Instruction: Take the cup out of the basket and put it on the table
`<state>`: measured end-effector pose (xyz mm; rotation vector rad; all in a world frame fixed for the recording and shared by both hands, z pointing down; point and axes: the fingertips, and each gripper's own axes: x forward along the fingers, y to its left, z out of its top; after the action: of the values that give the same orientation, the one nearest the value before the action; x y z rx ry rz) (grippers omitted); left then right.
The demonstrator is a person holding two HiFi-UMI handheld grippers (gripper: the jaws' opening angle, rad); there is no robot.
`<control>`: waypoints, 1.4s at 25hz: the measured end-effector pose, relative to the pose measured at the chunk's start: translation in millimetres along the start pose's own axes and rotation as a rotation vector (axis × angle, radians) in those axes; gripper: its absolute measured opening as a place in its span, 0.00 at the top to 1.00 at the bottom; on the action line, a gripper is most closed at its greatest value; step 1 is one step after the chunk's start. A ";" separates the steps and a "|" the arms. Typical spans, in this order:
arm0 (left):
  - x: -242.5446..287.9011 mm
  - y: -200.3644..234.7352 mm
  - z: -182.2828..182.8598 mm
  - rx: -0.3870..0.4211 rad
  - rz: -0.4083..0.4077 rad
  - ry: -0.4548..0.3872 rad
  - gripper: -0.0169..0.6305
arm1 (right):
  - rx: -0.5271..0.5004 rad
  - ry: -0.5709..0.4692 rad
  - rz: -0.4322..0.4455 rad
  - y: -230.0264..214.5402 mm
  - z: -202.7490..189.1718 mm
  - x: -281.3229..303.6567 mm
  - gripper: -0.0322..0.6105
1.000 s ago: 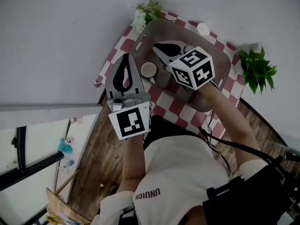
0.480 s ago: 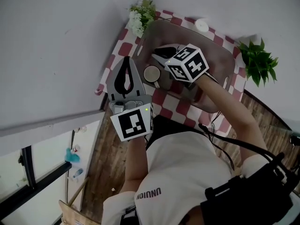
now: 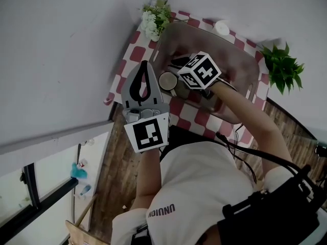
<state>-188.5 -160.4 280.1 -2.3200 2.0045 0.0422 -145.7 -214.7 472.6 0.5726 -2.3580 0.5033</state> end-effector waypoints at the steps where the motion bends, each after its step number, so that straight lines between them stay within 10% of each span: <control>1: 0.7 0.3 -0.8 -0.002 -0.003 0.002 0.96 | -0.001 0.022 0.008 0.6 -4.5 4.2 0.81; 35: 7.7 11.6 -10.4 -0.026 0.010 0.023 0.96 | 0.041 0.251 0.034 -1.5 -68.5 59.4 0.78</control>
<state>-199.2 -170.5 289.5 -2.3362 2.0387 0.0425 -151.7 -198.4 561.7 0.4597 -2.1259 0.6043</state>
